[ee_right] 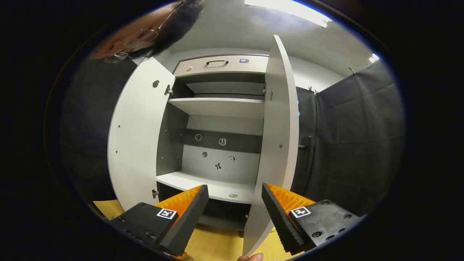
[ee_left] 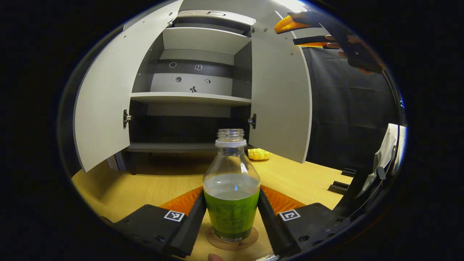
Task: Grasp the bottle in the cabinet with the left hand and place it on the coaster, then close the right door with the right hand and the left door with the left hand.
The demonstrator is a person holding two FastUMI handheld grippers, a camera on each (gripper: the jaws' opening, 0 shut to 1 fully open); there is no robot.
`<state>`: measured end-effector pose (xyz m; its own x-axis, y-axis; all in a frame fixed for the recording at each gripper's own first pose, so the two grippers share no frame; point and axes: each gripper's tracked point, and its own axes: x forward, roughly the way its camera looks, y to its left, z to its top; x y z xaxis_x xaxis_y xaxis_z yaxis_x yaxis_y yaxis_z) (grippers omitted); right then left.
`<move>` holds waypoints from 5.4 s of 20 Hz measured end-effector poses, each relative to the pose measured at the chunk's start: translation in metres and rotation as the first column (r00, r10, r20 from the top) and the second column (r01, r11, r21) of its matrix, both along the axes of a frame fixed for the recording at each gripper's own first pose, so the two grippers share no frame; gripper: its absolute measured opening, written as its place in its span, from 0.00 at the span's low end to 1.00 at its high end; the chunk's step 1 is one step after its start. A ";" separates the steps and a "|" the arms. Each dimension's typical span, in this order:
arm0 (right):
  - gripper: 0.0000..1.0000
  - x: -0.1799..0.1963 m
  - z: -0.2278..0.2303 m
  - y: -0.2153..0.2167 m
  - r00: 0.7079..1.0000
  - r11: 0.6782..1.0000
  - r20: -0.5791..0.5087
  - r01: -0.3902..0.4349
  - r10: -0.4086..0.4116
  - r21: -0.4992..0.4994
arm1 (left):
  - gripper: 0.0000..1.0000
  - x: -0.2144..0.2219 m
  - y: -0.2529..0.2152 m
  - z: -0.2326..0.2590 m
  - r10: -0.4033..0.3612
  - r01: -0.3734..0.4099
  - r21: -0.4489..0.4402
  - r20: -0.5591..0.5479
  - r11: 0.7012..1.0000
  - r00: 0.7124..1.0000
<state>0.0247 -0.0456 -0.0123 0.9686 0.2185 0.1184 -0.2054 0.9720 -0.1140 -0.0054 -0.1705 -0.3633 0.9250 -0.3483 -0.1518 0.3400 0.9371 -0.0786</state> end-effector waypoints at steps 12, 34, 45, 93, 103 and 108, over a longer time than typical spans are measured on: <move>0.98 -0.007 -0.028 0.003 0.994 1.000 -0.107 0.010 -0.009 0.007 | 0.95 -0.047 0.005 -0.014 -0.120 0.118 -0.028 -0.138 0.993 0.983; 0.98 -0.033 -0.015 -0.041 0.986 0.990 -0.163 0.039 -0.016 0.137 | 0.95 -0.049 0.218 0.298 0.449 -0.448 -0.040 0.094 0.893 0.888; 0.99 0.015 -0.001 -0.154 0.963 0.968 -0.197 0.211 -0.182 0.138 | 0.95 -0.056 0.268 0.349 0.583 -0.579 -0.076 0.063 0.812 0.810; 0.96 0.158 -0.010 0.052 0.972 0.985 -0.194 -0.111 0.136 0.135 | 0.95 -0.058 0.291 0.358 0.656 -0.658 0.016 0.073 0.752 0.751; 0.95 0.083 0.024 0.038 0.989 0.995 -0.133 -0.045 0.056 0.090 | 0.95 -0.047 0.339 0.366 0.612 -0.616 0.026 0.089 0.787 0.786; 0.95 0.048 0.034 0.018 0.993 0.996 -0.117 0.034 -0.025 0.080 | 0.95 -0.019 0.373 0.368 0.600 -0.606 0.051 0.104 0.794 0.793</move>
<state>0.0728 -0.0278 0.0221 0.9827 0.1839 0.0214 -0.1837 0.9829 -0.0116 -0.0243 0.2024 0.0050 0.9531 0.2940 -0.0724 -0.2945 0.9556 0.0048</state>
